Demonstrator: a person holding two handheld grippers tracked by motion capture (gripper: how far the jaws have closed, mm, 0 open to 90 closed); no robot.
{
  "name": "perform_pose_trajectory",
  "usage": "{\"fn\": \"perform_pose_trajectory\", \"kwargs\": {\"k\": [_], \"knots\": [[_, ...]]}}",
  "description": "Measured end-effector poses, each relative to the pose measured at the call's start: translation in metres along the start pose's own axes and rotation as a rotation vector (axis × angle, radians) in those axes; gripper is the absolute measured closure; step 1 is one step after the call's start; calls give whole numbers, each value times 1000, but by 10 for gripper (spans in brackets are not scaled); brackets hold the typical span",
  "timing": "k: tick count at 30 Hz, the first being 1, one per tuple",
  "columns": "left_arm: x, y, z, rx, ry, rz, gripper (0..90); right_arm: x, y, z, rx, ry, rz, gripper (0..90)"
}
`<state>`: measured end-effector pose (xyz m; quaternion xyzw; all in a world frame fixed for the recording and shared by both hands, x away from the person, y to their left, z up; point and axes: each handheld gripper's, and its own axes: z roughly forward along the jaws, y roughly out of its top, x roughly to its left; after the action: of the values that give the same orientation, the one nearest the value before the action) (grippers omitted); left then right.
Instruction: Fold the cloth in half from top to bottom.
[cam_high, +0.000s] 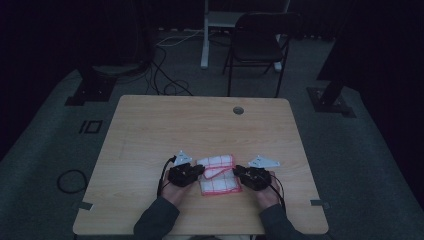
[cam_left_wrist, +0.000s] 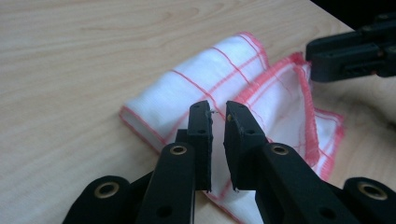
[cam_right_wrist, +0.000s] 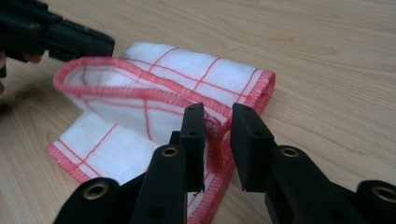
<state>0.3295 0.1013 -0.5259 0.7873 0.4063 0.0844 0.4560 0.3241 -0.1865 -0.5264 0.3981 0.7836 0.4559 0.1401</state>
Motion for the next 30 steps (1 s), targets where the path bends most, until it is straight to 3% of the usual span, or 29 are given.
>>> {"fn": "perform_pose_trajectory", "kwargs": {"k": [13, 25, 30], "knots": [[-13, -22, -2, 25, -32, 17, 809, -7, 0, -10, -34, -10, 28, 740], [-22, -34, -15, 28, -25, 60, 793, -10, -6, -15, -47, -15, 54, 727], [-23, -35, -23, 25, -3, 99, 772, -11, -6, -17, -56, -21, 59, 725]]}}
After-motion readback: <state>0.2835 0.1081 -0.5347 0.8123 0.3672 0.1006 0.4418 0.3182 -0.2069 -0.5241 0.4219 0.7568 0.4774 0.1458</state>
